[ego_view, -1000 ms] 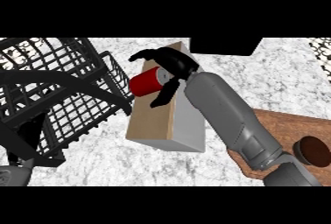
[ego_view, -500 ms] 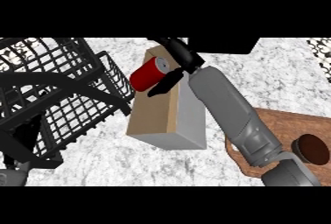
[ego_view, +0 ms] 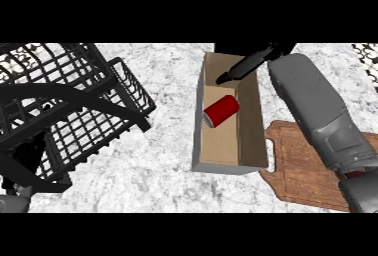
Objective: Pick the can from the cutting board and place it in the cardboard box
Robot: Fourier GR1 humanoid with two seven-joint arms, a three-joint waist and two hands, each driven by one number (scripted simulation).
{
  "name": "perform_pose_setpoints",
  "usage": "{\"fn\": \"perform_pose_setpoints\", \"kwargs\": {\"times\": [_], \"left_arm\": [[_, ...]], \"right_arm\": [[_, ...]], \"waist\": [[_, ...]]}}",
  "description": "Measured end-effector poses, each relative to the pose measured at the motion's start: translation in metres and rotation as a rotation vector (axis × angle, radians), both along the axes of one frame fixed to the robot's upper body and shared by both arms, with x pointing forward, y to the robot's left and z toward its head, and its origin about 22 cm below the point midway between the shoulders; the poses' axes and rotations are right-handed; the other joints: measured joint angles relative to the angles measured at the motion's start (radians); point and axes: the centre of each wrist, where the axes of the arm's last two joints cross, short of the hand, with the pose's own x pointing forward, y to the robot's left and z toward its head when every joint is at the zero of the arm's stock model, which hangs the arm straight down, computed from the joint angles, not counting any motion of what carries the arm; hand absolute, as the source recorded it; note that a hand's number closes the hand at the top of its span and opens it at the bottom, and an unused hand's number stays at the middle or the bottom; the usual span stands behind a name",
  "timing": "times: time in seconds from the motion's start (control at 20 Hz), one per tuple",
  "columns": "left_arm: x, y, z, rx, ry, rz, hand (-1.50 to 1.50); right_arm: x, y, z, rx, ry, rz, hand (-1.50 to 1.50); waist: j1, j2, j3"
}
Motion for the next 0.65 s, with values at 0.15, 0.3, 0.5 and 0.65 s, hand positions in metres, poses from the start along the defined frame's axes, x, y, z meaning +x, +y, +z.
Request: {"fn": "perform_pose_setpoints", "kwargs": {"times": [0.15,0.3,0.5,0.65], "left_arm": [[0.001,-0.001,0.001,0.004,-0.003,-0.004,0.0],[0.002,-0.003,0.002,0.004,-0.006,-0.006,0.0],[0.008,-0.005,0.007,0.005,-0.021,-0.032,0.0],[0.01,-0.007,0.009,0.011,-0.037,-0.048,0.0]], "right_arm": [[0.004,-0.038,0.009,0.004,0.008,-0.036,-1.5],[0.003,-0.079,0.015,-0.001,0.003,-0.067,-1.5],[-0.003,-0.127,0.02,-0.023,-0.005,-0.106,-1.5],[-0.011,-0.154,0.021,-0.074,0.0,-0.13,-1.5]], "waist": [[0.006,0.004,0.0],[0.011,0.009,-0.001],[0.018,0.015,0.002],[0.025,0.019,0.003]]}}
